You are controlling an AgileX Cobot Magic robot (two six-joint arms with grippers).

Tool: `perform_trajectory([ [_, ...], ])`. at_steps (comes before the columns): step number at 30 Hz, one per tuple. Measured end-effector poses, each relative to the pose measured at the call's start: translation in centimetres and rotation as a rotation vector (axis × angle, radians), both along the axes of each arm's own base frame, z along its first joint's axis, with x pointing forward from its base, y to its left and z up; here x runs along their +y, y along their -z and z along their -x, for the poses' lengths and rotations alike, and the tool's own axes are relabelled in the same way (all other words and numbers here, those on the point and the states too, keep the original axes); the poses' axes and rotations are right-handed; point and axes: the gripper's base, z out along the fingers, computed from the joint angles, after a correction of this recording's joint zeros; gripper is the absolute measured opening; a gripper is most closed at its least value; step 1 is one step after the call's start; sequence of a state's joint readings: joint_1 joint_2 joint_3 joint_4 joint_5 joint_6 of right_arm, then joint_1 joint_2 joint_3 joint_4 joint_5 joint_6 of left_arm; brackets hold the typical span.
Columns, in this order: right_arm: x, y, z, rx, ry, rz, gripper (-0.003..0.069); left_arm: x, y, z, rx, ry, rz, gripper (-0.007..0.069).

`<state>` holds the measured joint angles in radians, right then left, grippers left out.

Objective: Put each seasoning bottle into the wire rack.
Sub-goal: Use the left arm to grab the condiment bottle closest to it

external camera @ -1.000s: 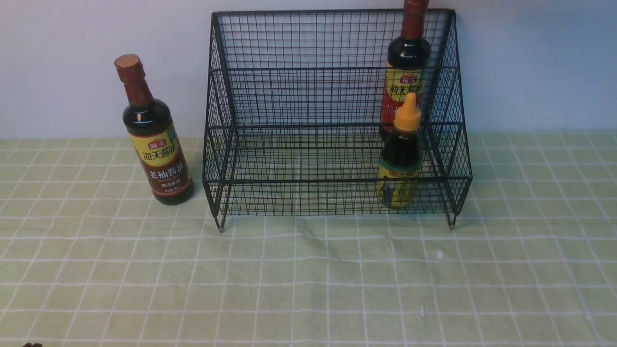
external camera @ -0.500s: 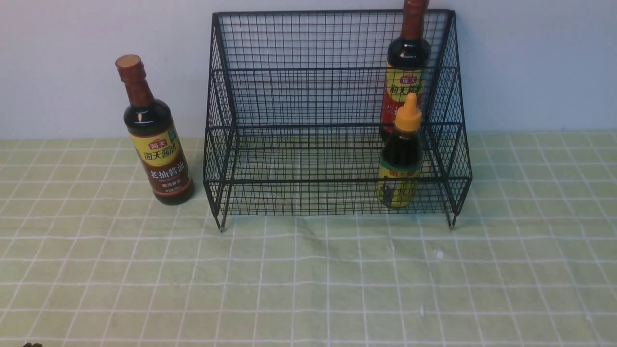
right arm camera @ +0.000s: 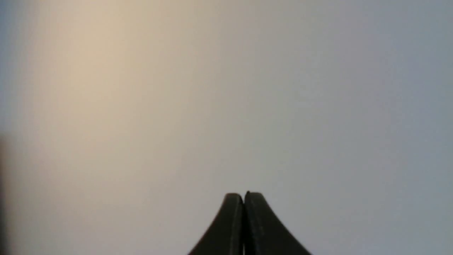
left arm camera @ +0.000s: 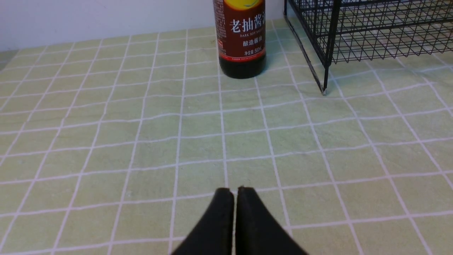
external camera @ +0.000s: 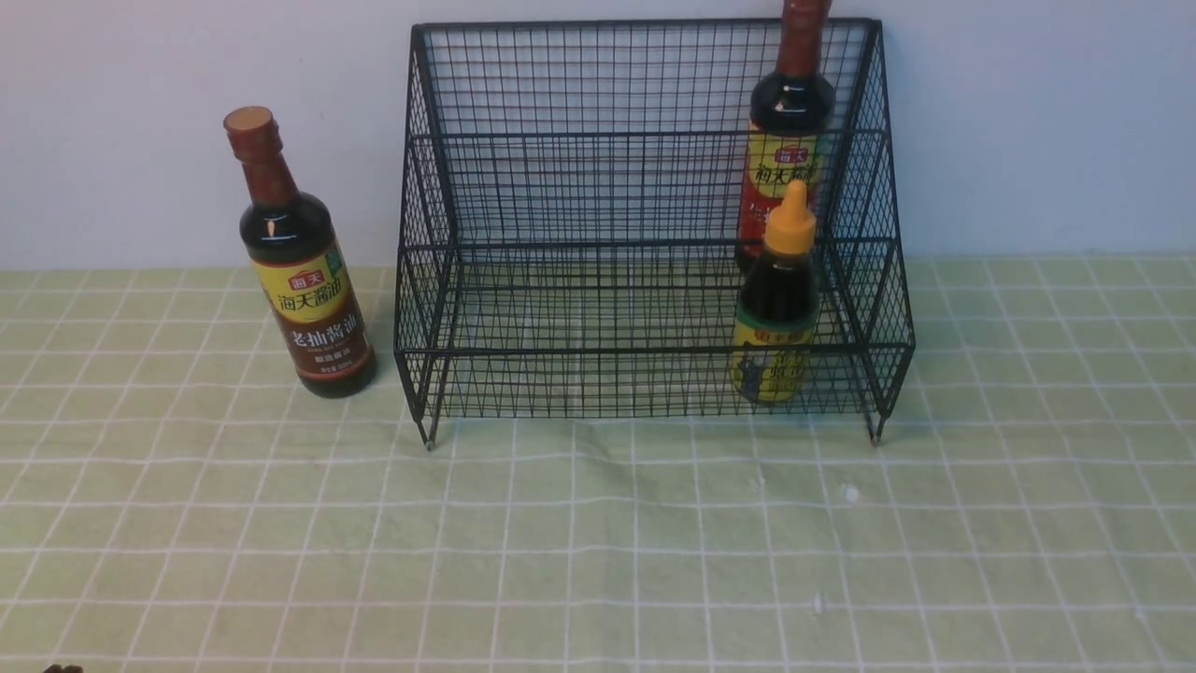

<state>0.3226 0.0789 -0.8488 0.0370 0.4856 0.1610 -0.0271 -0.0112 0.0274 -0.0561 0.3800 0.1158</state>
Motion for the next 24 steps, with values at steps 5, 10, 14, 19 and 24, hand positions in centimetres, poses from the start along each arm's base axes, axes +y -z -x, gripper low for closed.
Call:
perform_trajectory([
  [5,0.2,2.9,-0.4,0.0,-0.029,-0.034,-0.0013,0.0,0.0,0.0,0.0,0.0,0.0,-0.0007],
  [10,0.8,3.6,-1.1,0.097,-0.081,-0.05,-0.0013,0.0,0.0,0.0,0.0,0.0,0.0,-0.0007],
  [14,1.2,4.5,-1.8,0.174,-0.106,-0.046,-0.0013,0.0,0.0,0.0,0.0,0.0,0.0,-0.0007],
  [19,1.9,6.4,-3.2,0.259,-0.143,-0.063,-0.0013,0.0,0.0,0.0,0.0,0.0,0.0,-0.0007],
  [24,2.2,7.8,-4.0,0.32,-0.152,-0.058,-0.0013,0.0,0.0,0.0,0.0,0.0,0.0,-0.0007],
])
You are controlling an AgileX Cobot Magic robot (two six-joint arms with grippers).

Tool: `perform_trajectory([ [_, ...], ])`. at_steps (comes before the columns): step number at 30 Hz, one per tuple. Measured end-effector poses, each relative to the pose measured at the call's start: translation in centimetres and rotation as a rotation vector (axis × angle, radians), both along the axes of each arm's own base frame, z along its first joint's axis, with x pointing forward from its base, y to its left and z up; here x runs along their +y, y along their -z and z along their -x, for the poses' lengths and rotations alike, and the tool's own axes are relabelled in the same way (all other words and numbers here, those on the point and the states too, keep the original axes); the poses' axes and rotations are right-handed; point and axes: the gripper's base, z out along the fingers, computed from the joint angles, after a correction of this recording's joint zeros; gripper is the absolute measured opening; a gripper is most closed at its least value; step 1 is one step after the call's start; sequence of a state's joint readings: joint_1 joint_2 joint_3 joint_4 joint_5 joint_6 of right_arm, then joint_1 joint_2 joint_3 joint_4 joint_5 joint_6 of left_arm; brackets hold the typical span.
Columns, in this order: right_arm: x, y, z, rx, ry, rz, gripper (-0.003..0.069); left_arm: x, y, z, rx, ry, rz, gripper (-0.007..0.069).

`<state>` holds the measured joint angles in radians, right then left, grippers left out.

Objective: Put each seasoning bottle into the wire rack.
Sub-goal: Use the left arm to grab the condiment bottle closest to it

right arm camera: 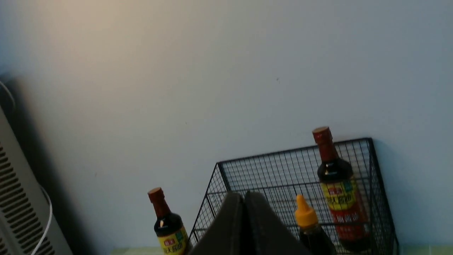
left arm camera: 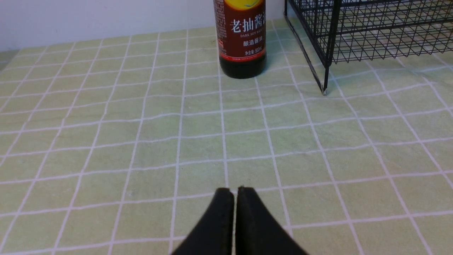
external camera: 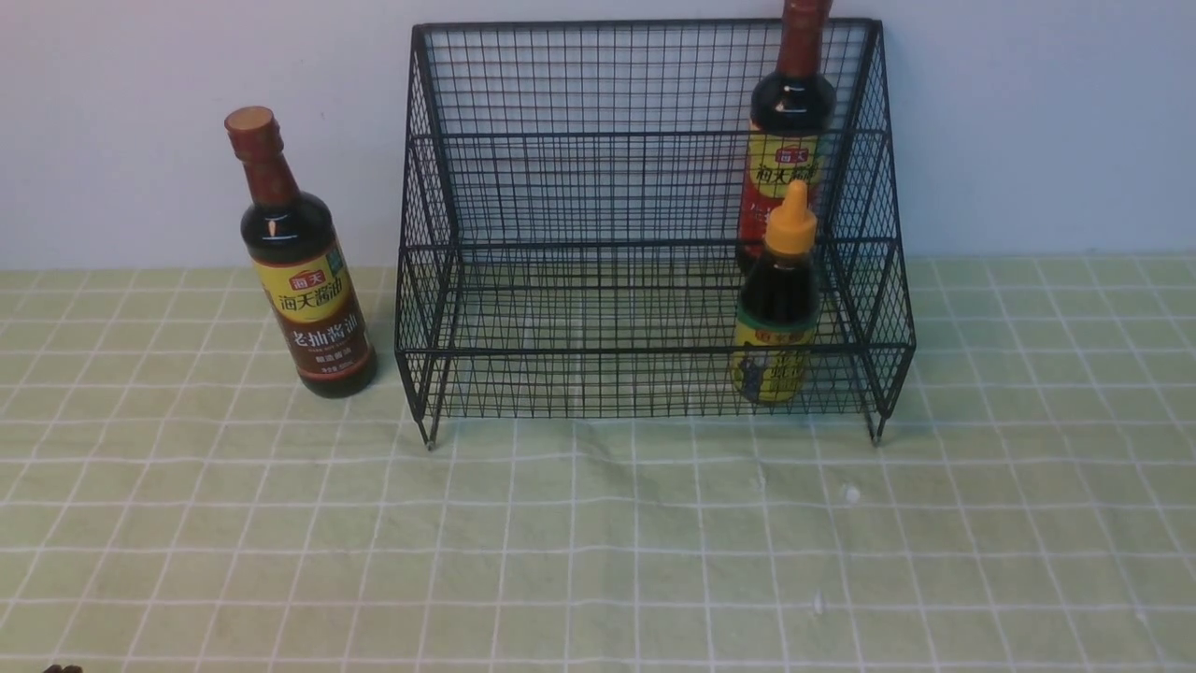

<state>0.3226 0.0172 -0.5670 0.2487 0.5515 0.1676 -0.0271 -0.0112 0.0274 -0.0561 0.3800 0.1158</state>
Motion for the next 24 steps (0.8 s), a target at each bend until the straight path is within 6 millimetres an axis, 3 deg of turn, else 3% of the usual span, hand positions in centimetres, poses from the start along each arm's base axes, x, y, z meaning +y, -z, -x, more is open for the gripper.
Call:
perform_trajectory([
  [8,-0.3,1.0,-0.8,-0.039,0.097,0.199,-0.0013,0.0,0.0,0.0,0.0,0.0,0.0,-0.0007],
  [12,-0.4,2.4,-1.8,-0.04,0.148,0.309,-0.0013,0.0,0.0,0.0,0.0,0.0,0.0,-0.0007],
  [19,-0.2,8.9,-4.3,0.075,0.264,0.441,-0.0013,0.0,0.0,0.0,0.0,0.0,0.0,-0.0007],
  [21,-0.5,11.9,-5.2,0.175,0.345,0.461,-0.0013,0.0,0.0,0.0,0.0,0.0,0.0,-0.0007],
  [22,-0.4,12.2,-5.3,0.181,0.343,0.462,-0.0013,0.0,0.0,0.0,0.0,0.0,0.0,-0.0007],
  [23,-0.7,14.3,-5.7,0.251,0.386,0.468,-0.0013,0.0,0.0,0.0,0.0,0.0,0.001,-0.0007],
  [24,-0.7,14.8,-5.8,0.27,0.394,0.469,-0.0013,0.0,0.0,0.0,0.0,0.0,0.001,-0.0007],
])
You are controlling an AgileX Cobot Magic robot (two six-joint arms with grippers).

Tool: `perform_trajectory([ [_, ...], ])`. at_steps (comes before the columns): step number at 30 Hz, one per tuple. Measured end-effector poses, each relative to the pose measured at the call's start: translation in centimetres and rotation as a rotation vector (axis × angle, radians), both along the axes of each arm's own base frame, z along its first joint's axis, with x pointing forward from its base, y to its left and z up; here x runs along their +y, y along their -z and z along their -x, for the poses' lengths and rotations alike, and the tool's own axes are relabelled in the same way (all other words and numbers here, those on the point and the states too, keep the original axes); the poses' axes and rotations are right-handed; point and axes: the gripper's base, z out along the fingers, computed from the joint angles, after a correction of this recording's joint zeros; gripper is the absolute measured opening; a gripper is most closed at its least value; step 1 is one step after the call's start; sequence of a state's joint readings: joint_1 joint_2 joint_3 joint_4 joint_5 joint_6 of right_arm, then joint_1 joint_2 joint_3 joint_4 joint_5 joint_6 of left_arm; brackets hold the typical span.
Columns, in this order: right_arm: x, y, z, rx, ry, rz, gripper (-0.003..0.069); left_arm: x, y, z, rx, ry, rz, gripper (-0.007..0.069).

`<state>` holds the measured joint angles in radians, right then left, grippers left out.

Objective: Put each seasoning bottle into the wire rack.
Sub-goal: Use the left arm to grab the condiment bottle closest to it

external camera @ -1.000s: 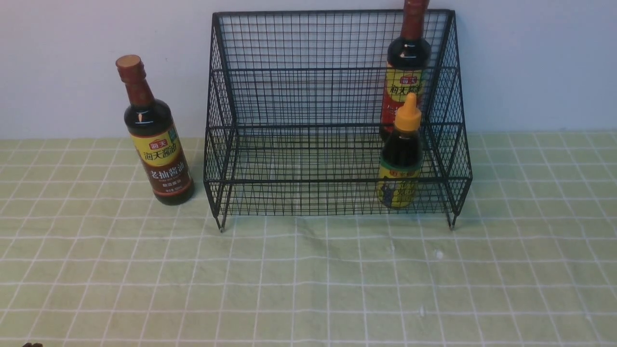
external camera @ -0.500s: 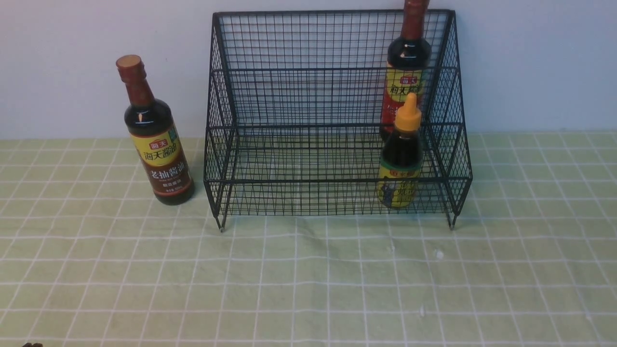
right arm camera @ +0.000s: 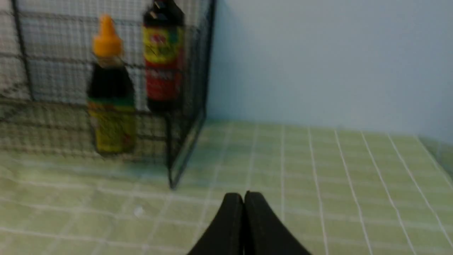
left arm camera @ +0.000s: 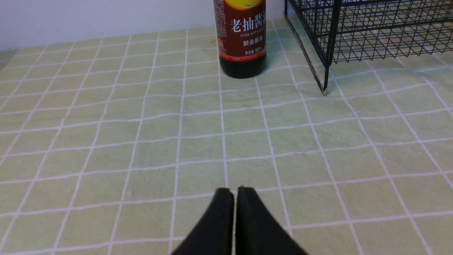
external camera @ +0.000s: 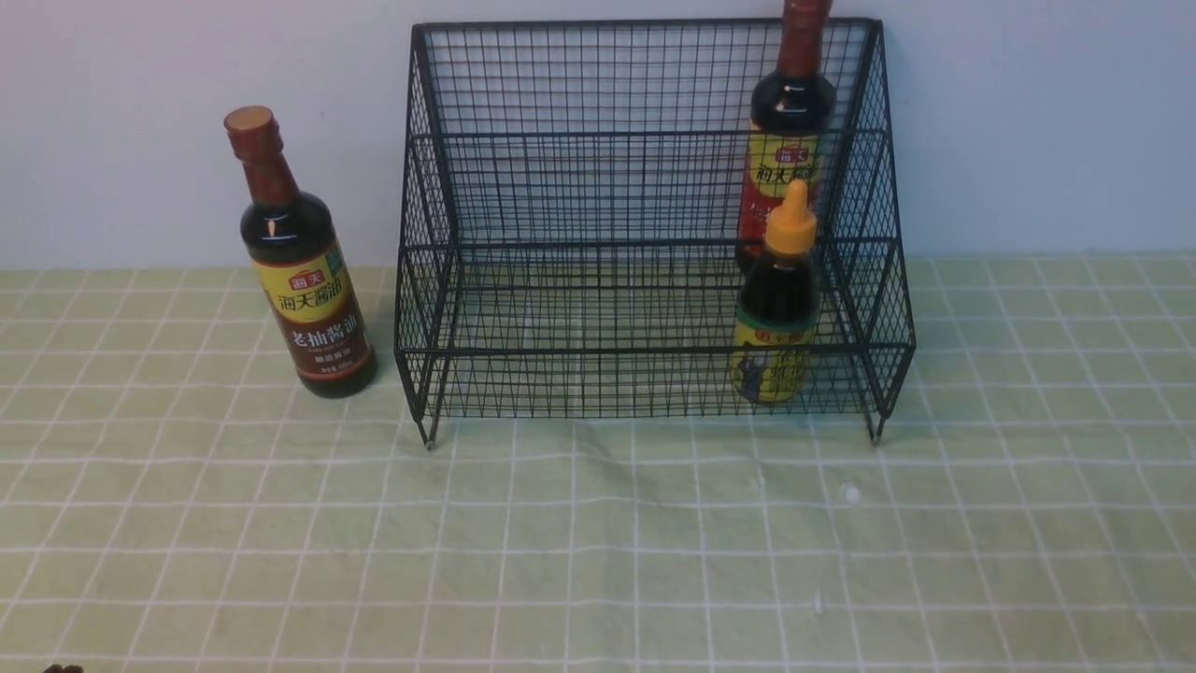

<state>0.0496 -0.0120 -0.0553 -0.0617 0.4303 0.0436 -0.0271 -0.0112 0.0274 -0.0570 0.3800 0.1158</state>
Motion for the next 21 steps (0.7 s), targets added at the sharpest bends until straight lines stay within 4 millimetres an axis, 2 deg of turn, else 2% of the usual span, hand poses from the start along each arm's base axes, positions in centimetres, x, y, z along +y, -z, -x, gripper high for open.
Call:
perform_trajectory([
  [2,-0.28,2.21,-0.21,0.066,0.065,-0.02,-0.0013,0.0,0.0,0.0,0.0,0.001,0.0,-0.0007],
  [21,-0.41,2.11,-0.27,0.041,0.093,-0.031,-0.0013,0.0,0.0,0.0,0.0,0.001,0.0,-0.0007],
])
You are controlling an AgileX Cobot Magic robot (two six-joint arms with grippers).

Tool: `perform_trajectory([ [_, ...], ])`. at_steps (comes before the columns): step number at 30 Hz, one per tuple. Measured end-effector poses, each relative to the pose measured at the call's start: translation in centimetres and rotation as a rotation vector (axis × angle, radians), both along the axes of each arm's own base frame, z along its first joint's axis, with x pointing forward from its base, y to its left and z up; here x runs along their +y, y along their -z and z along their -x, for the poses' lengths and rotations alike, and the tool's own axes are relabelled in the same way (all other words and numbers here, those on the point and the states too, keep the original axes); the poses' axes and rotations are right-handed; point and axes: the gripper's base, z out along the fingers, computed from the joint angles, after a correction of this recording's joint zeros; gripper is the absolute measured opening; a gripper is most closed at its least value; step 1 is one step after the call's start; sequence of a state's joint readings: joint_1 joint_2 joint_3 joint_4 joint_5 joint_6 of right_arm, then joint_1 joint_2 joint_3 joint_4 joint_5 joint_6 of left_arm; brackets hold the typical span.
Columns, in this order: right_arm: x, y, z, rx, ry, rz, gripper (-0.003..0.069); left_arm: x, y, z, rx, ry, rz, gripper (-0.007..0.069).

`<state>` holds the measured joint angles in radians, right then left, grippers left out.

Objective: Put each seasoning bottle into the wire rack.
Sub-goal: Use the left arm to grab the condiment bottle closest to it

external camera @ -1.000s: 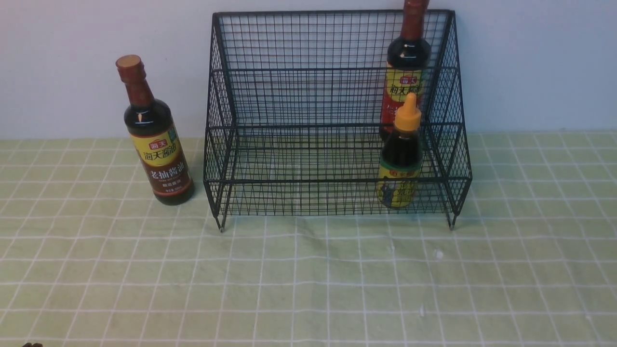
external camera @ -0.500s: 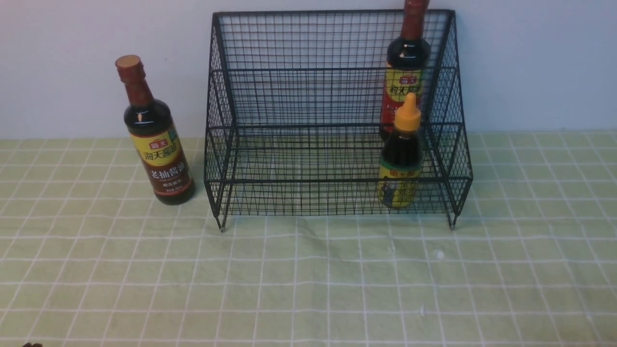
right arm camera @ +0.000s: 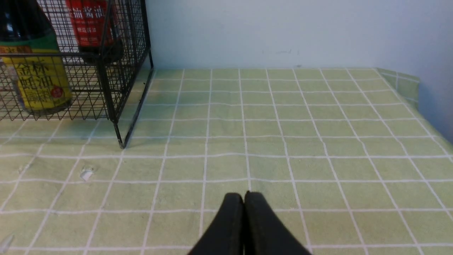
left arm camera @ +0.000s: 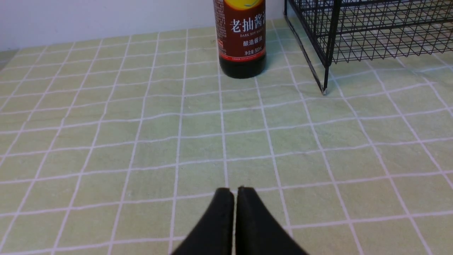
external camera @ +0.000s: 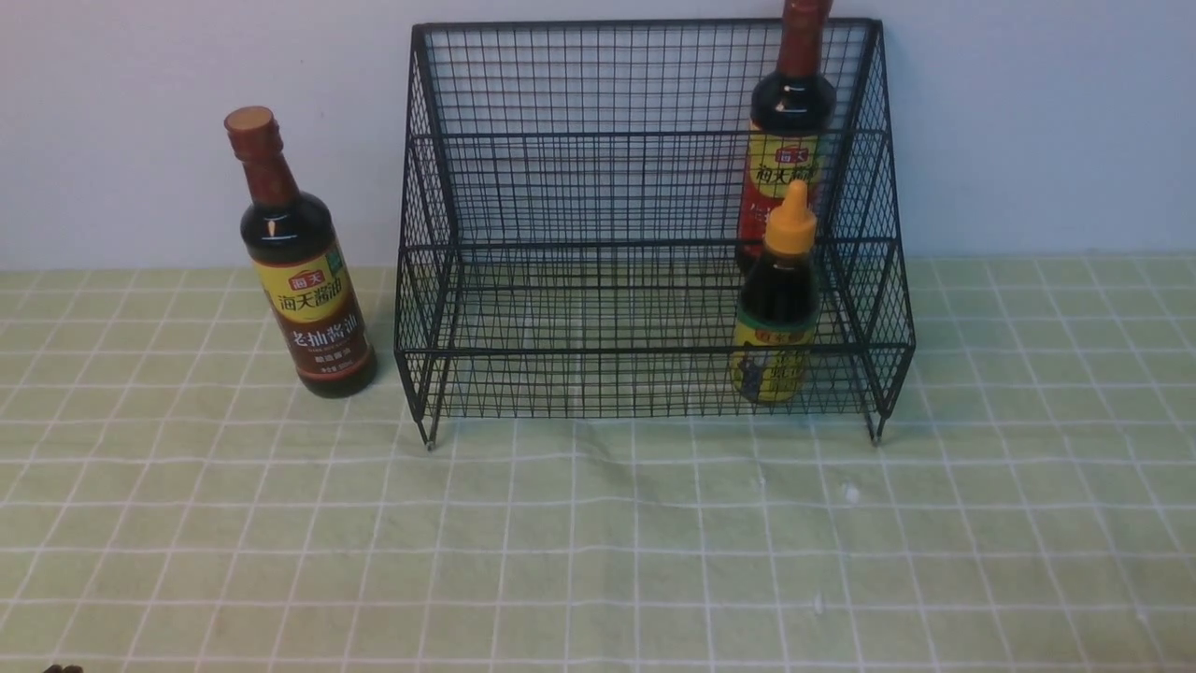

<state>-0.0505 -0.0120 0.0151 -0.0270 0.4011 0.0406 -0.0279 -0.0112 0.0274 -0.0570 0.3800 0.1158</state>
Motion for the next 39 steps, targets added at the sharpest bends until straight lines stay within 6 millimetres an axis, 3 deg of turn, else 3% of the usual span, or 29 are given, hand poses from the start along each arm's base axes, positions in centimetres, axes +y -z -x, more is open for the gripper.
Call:
perform_trajectory([
  [18,0.0,0.0,0.0,0.0,0.0,-0.003,-0.0013,-0.1,-0.2,-0.1,-0.023,-0.001,0.03,-0.0007],
  [25,0.0,0.0,0.0,0.0,0.0,-0.003,-0.0013,0.1,-3.0,-0.4,-0.326,-0.047,0.275,-0.0007],
  [31,0.0,0.0,0.0,0.0,0.0,-0.003,-0.0013,1.4,-6.7,0.2,-0.75,-0.141,0.343,-0.0007],
  [34,0.0,0.0,0.0,-0.001,0.0,-0.002,-0.0013,1.2,-7.5,-0.5,-0.731,-0.128,0.271,-0.0007],
  [39,0.0,0.0,0.0,-0.001,0.0,-0.002,-0.0013,0.3,-10.0,-4.5,-0.577,-0.045,0.112,0.0004],
])
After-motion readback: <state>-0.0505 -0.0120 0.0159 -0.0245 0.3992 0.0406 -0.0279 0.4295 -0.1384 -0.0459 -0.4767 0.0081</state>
